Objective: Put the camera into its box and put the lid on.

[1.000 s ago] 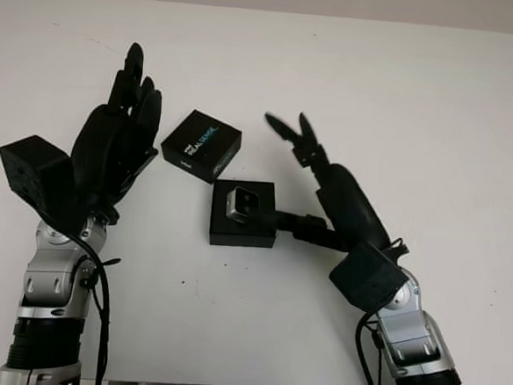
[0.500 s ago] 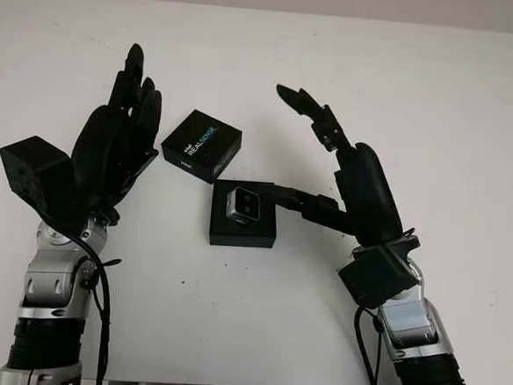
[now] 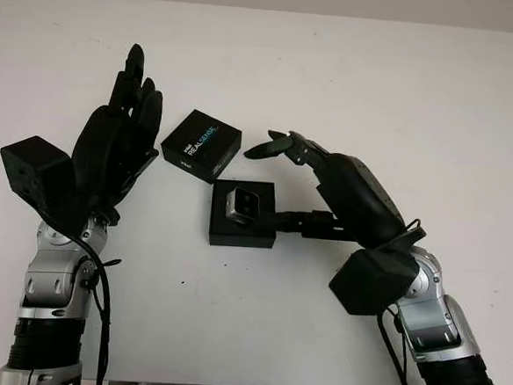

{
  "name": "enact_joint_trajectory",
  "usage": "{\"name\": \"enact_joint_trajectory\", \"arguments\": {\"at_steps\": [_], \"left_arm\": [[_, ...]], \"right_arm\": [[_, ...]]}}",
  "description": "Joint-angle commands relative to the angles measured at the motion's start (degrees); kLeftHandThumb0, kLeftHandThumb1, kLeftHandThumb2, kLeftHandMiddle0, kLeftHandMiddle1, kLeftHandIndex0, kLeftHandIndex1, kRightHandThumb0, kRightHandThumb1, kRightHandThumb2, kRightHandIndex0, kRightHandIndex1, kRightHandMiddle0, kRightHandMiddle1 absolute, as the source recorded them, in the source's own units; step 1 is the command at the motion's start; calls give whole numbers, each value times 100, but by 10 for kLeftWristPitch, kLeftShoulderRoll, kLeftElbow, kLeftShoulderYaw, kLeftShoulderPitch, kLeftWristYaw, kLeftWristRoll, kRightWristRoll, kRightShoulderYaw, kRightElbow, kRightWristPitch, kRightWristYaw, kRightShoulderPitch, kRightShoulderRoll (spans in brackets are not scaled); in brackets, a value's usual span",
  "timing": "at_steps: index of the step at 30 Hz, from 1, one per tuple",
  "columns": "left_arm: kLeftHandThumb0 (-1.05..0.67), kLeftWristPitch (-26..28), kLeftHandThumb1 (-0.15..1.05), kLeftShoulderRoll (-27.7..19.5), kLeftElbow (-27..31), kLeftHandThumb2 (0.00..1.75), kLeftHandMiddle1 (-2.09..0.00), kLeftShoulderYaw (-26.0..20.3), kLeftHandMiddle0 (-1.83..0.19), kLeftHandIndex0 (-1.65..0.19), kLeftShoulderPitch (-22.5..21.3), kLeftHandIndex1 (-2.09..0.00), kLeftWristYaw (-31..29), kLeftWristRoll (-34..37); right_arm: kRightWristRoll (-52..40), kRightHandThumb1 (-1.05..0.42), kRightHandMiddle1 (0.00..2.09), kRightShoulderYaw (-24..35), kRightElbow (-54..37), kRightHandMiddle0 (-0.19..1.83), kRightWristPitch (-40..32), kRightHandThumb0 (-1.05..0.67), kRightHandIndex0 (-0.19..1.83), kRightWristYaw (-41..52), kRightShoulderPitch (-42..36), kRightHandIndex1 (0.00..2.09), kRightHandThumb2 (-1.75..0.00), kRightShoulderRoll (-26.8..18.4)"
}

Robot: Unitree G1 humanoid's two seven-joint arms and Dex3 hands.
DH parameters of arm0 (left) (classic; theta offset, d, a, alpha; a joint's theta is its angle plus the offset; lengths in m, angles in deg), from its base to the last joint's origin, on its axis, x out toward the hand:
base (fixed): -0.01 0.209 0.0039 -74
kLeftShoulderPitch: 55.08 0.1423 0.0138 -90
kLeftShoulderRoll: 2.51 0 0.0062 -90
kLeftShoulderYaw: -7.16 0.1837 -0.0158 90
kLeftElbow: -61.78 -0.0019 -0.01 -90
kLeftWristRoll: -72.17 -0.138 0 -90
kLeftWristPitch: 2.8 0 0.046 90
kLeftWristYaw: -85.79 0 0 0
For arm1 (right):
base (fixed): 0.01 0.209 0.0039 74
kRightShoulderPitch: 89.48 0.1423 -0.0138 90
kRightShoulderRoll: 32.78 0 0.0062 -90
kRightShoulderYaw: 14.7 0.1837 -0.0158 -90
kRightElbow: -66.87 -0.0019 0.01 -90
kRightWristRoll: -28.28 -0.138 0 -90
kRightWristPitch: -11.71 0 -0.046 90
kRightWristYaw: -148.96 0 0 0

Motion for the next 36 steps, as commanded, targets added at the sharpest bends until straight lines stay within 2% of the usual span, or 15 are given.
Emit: {"name": "enact_joint_trajectory", "arguments": {"at_steps": [1, 8, 15, 20, 23, 26, 36], "left_arm": [[-78, -1, 105, 1, 14, 51, 0, 2, 19, 19, 3, 0, 1, 0], [-78, 1, 105, 1, 14, 51, 0, 2, 19, 19, 1, 0, -1, 4], [-78, 0, 105, 1, 12, 52, 0, 5, 19, 19, 2, 0, -1, 1], [-78, -4, 105, 2, 12, 52, 0, 5, 19, 19, 4, 0, 0, 1], [-78, -4, 105, 2, 11, 52, 0, 5, 19, 19, 4, 0, 0, 0], [-78, -3, 105, 3, 10, 52, 0, 5, 19, 19, 3, 0, 1, 1], [-77, -3, 105, 2, 11, 52, 0, 7, 19, 19, 4, 0, -2, 2]], "right_arm": [[8, -90, 98, -5, -8, 33, 10, -70, 36, -8, -9, 24, -5, -5], [41, -91, 98, -20, -2, 25, 2, -74, 34, -14, -6, 22, -6, -6], [73, -93, 110, -35, 19, 31, 14, -69, 40, -67, -7, 26, -6, 2], [54, -95, 134, -30, 37, 31, 42, -63, 38, -98, -9, 42, -6, 5], [46, -95, 143, -23, 44, 31, 55, -61, 25, -115, -9, 71, -5, 7], [43, -95, 151, -17, 42, 29, 52, -58, 15, -123, -9, 90, -5, 5], [57, -93, 139, -14, 49, 37, 49, -57, 15, -140, 0, 99, -5, 6]]}}
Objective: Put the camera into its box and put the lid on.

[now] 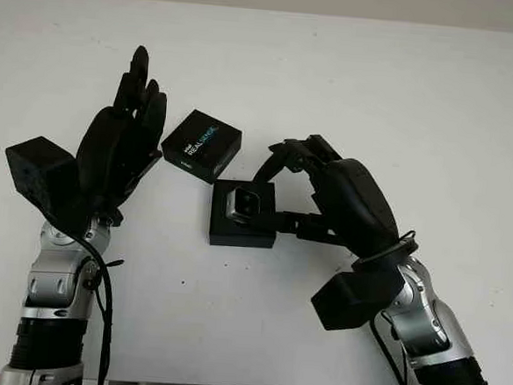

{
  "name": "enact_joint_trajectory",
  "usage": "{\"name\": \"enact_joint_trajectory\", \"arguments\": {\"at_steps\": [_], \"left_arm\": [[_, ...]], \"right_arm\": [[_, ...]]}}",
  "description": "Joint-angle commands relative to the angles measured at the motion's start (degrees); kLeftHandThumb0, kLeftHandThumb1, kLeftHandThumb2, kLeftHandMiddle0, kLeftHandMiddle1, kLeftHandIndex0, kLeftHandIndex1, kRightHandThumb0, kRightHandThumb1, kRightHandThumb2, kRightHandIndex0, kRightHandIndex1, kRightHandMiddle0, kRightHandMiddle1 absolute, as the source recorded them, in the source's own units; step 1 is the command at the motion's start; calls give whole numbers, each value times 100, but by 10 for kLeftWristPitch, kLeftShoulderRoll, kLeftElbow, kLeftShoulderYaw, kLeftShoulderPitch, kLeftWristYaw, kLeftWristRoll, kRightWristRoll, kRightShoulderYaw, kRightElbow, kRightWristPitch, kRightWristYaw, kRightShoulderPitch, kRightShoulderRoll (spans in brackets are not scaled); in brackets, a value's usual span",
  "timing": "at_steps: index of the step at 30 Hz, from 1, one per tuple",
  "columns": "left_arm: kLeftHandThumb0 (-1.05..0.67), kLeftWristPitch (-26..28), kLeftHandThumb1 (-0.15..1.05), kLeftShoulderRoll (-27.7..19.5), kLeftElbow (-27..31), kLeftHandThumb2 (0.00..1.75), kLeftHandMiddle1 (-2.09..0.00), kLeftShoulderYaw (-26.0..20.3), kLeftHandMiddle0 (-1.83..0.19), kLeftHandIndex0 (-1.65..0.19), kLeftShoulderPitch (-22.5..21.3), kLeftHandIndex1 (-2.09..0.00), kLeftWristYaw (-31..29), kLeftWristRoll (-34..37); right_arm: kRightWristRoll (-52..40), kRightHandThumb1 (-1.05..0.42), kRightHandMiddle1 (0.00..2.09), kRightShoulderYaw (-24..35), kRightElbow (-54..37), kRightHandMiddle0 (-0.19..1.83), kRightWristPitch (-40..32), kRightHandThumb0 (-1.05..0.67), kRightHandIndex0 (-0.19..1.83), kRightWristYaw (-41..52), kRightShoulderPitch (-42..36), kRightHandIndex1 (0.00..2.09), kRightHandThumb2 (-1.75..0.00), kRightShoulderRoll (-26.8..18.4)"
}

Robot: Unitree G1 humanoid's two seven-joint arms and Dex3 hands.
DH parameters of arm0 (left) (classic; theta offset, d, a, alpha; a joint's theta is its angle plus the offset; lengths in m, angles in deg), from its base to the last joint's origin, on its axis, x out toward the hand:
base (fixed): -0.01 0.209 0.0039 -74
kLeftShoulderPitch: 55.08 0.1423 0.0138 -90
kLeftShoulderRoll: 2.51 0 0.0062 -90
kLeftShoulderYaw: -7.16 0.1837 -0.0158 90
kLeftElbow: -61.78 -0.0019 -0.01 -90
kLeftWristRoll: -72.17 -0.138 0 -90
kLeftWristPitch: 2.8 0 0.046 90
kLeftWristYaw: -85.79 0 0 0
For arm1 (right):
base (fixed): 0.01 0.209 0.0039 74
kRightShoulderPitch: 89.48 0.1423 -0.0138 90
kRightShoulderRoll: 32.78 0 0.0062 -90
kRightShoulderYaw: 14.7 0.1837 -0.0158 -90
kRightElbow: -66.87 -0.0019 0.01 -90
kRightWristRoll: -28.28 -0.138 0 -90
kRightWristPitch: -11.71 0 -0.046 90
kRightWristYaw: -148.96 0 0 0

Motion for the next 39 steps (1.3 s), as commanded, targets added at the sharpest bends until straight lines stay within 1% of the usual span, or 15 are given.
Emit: {"name": "enact_joint_trajectory", "arguments": {"at_steps": [1, 7, 14, 20, 28, 39], "left_arm": [[-77, -3, 105, 1, 12, 52, 0, 0, 19, 19, 4, 0, -1, 1], [-77, -3, 105, 5, 14, 52, 0, 0, 19, 19, 5, 0, 2, 2], [-78, 2, 105, 8, 21, 52, 0, 3, 19, 19, 8, 0, 10, -1], [-78, 2, 105, 10, 23, 53, 0, 3, 19, 19, 9, 0, 13, -4], [-77, 2, 105, 14, 27, 52, 0, 5, 19, 19, 10, 0, 17, -7], [-77, -1, 105, 21, 32, 53, 0, 8, 19, 19, 15, 0, 26, -10]], "right_arm": [[-1, -93, 139, 1, 3, 39, 4, -56, 15, -7, 3, 99, -5, 3], [-5, -92, 136, -4, 12, 42, 10, -48, 15, -8, 6, 102, -5, 7], [-20, -95, 131, -8, 24, 40, 26, -42, 12, -2, 11, 104, -6, 9], [-47, -104, 125, -12, 25, 37, 30, -48, 7, 32, 14, 98, -9, 5], [-69, -105, 121, -11, 23, 39, 34, -50, 6, 59, 13, 94, -10, 4], [-55, -105, 118, -11, 20, 37, 42, -50, 7, 68, 11, 90, -9, -10]]}}
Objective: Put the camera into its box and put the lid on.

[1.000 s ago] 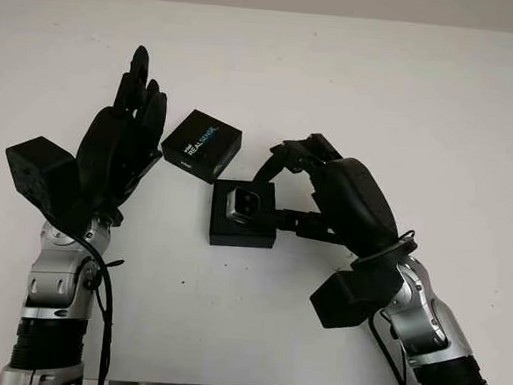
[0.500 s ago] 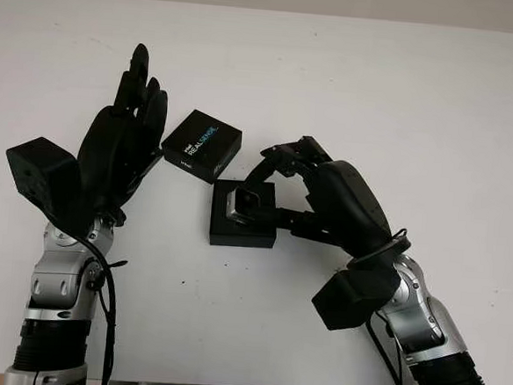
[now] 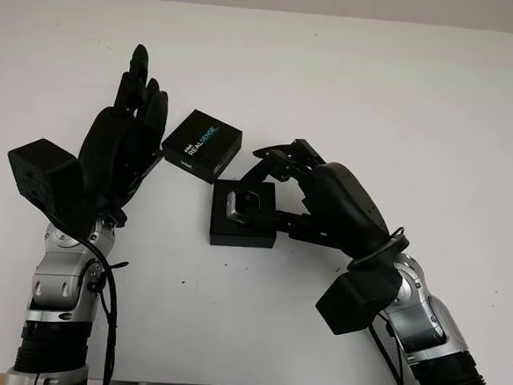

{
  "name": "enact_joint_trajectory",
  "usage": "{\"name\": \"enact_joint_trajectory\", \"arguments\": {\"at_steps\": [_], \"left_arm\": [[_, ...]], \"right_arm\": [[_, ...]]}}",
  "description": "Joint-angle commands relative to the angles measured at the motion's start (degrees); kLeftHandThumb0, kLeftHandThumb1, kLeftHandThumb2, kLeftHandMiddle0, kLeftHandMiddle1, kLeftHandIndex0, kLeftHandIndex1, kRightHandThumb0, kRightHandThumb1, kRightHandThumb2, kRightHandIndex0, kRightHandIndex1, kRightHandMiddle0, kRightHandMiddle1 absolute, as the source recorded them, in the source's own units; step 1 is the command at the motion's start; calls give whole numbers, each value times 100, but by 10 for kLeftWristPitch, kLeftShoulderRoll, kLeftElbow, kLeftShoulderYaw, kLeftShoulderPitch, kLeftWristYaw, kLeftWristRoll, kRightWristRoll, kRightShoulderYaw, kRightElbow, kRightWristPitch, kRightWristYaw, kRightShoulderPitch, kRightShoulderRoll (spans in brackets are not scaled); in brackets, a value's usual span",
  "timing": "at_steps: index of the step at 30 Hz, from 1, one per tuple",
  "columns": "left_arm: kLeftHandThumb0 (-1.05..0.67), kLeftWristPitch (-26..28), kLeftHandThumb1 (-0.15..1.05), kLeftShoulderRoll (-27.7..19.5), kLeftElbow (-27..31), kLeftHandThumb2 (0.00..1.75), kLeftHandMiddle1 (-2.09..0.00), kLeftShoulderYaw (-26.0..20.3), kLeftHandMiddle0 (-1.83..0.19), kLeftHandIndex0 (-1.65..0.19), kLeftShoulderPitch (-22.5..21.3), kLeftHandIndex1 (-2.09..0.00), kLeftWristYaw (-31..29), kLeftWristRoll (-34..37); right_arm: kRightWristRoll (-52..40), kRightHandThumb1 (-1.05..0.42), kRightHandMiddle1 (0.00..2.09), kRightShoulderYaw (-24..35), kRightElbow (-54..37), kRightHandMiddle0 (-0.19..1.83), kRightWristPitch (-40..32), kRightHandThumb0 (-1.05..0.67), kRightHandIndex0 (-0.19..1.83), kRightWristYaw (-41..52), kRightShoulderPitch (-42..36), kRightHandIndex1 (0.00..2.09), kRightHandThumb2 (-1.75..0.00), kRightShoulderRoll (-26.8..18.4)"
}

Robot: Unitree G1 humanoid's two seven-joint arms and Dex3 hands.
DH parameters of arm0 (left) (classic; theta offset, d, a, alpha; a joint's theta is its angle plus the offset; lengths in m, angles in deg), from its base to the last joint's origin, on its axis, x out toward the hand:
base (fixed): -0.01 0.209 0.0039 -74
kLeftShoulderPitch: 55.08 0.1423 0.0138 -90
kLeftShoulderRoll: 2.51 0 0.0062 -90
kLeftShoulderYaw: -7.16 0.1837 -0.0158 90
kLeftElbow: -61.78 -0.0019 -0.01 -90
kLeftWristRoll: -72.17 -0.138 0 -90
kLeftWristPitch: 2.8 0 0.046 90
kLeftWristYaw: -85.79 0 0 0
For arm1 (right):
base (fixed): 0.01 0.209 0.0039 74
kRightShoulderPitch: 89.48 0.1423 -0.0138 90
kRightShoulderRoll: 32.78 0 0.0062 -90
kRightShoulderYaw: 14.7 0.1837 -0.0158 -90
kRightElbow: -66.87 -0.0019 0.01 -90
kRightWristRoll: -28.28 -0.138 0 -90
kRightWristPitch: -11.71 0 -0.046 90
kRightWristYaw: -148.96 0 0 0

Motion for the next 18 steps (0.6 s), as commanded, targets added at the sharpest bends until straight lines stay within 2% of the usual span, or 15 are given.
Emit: {"name": "enact_joint_trajectory", "arguments": {"at_steps": [1, 9, 18], "left_arm": [[-77, -3, 105, 4, 15, 53, 0, 4, 19, 19, 10, 0, 2, -2], [-77, -5, 105, 10, 19, 53, 0, 6, 19, 19, 14, 0, 5, -3], [-77, -5, 105, 17, 27, 53, 0, 9, 19, 19, 18, 0, 11, -6]], "right_arm": [[6, -105, 117, 1, -8, 37, 3, -50, 7, 7, -2, 90, -9, -10], [9, -105, 112, 5, -29, 37, -16, -54, 7, 49, 4, 82, -18, -33], [24, -105, 98, 2, -39, 43, -11, -68, 12, 92, 22, 61, -40, -65]]}}
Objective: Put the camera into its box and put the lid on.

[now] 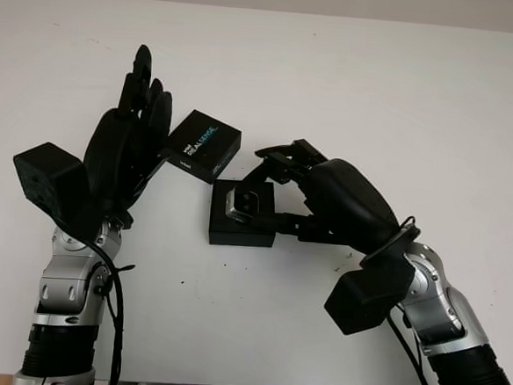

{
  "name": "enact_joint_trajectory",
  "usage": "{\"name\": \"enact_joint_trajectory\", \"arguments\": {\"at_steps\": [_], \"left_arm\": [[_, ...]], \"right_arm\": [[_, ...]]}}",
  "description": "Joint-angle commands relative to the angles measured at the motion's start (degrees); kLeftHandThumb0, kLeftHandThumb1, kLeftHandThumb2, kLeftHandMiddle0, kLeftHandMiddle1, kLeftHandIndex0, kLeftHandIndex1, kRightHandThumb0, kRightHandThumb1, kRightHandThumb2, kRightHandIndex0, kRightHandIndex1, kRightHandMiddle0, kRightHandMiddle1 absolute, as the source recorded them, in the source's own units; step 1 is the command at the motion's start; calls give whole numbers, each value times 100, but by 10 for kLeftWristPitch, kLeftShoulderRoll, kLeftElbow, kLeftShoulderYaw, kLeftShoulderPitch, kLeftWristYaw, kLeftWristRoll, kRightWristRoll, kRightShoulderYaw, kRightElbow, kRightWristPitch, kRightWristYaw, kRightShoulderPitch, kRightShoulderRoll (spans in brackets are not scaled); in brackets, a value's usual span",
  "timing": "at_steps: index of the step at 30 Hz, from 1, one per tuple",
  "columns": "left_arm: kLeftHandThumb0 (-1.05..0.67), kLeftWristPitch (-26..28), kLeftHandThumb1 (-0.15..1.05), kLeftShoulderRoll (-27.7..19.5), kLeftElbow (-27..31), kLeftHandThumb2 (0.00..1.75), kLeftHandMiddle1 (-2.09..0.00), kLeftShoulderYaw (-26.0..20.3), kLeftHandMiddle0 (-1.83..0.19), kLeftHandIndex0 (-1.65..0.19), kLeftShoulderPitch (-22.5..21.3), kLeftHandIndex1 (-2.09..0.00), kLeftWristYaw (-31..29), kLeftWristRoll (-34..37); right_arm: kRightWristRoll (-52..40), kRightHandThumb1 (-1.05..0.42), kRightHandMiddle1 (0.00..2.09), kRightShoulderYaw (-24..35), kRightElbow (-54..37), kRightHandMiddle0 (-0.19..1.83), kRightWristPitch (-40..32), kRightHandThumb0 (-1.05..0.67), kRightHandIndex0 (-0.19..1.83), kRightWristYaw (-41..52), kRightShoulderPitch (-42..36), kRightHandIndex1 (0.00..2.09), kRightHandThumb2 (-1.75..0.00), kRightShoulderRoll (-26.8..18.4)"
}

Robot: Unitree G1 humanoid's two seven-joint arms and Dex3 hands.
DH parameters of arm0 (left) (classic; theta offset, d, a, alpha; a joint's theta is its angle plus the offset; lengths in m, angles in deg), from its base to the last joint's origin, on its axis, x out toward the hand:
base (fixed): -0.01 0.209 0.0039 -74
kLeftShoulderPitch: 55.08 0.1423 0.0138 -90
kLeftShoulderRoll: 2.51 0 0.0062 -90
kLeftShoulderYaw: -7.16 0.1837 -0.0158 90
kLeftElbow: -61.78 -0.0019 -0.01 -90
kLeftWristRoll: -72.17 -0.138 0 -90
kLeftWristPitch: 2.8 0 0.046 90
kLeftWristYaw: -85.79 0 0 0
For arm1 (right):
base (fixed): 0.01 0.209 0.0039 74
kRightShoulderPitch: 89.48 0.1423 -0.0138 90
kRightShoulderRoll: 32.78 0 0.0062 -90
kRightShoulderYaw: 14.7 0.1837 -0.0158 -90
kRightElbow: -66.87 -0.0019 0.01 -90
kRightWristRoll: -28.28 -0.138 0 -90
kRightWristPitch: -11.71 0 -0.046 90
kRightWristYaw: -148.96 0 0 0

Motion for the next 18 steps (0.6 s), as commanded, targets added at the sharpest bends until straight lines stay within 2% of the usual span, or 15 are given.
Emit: {"name": "enact_joint_trajectory", "arguments": {"at_steps": [1, 9, 18], "left_arm": [[-77, -5, 105, 1, 10, 54, 0, 3, 19, 19, 13, 0, 1, -5], [-77, -4, 105, 8, 17, 54, 0, 4, 19, 19, 17, 0, 12, -10], [-77, -3, 105, 8, 16, 53, 0, -1, 19, 19, 17, 0, 17, -6]], "right_arm": [[5, -105, 97, -5, -2, 43, 5, -70, 12, 10, -2, 59, -42, -13], [5, -105, 92, -15, 0, 43, 22, -78, 10, 40, 6, 51, -49, -29], [13, -105, 91, -32, -14, 39, 12, -80, 9, 79, 3, 42, -48, -33]]}}
